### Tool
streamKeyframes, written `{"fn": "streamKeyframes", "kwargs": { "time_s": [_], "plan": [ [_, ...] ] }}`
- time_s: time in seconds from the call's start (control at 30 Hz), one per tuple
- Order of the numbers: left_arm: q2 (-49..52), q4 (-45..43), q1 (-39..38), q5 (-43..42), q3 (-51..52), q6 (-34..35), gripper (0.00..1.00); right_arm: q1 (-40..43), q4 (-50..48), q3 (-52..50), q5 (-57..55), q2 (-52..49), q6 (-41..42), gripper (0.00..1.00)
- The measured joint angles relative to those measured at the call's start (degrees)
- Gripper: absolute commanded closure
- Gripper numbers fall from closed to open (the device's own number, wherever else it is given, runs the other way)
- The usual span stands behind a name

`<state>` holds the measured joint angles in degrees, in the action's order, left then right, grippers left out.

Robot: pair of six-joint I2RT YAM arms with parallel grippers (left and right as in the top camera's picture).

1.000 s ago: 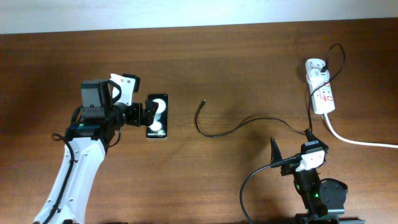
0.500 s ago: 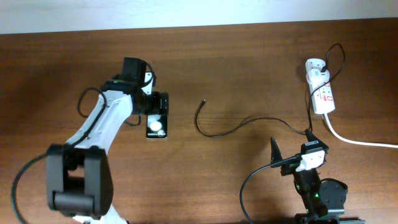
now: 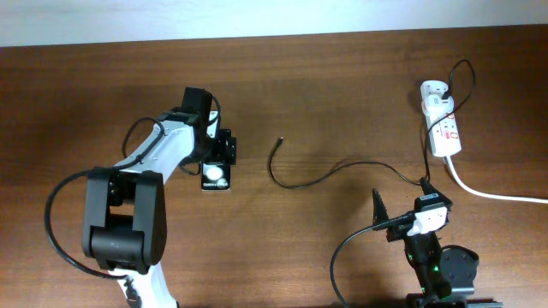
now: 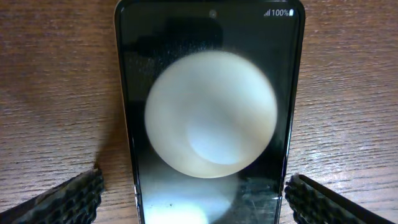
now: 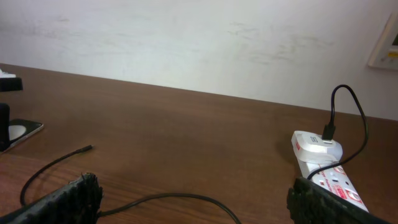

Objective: Plug charger to phone and switch on socket
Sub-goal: 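Lower the left gripper over the phone and close on it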

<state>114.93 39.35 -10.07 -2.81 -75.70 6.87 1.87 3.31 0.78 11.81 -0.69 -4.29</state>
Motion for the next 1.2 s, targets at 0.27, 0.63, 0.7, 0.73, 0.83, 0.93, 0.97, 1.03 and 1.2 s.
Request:
{"fn": "streamKeyframes", "kwargs": {
  "time_s": [0.27, 0.63, 0.7, 0.73, 0.83, 0.93, 0.97, 1.03, 1.2],
  "plan": [
    [0.4, 1.8, -2.3, 3.8, -0.2, -0.2, 0.06, 0.0, 0.0, 0.0, 0.0, 0.0, 0.0, 0.01],
    [0.5, 1.5, -4.0, 4.6, -0.2, 1.2, 0.10, 0.0, 0.0, 0.0, 0.0, 0.0, 0.0, 0.01],
    [0.5, 1.4, -4.0, 4.6, -0.2, 1.8, 0.11, 0.0, 0.0, 0.0, 0.0, 0.0, 0.0, 0.01],
    [0.5, 1.6, -4.0, 4.6, -0.2, 1.8, 0.11, 0.0, 0.0, 0.0, 0.0, 0.0, 0.0, 0.01],
    [0.5, 2.5, -4.1, 4.6, -0.3, 2.8, 0.16, 0.0, 0.0, 0.0, 0.0, 0.0, 0.0, 0.01],
    [0.5, 3.3, -4.1, 4.7, -0.3, 3.3, 0.21, 0.0, 0.0, 0.0, 0.0, 0.0, 0.0, 0.01],
    [0.5, 3.4, -4.1, 4.7, -0.3, 3.4, 0.22, 0.0, 0.0, 0.0, 0.0, 0.0, 0.0, 0.01],
    [0.5, 3.4, -4.1, 4.6, -0.3, 3.5, 0.24, 0.0, 0.0, 0.0, 0.0, 0.0, 0.0, 0.01],
    [0.9, 4.9, -4.1, 4.6, -1.5, 3.5, 0.27, 0.0, 0.0, 0.0, 0.0, 0.0, 0.0, 0.01]
  ]
}}
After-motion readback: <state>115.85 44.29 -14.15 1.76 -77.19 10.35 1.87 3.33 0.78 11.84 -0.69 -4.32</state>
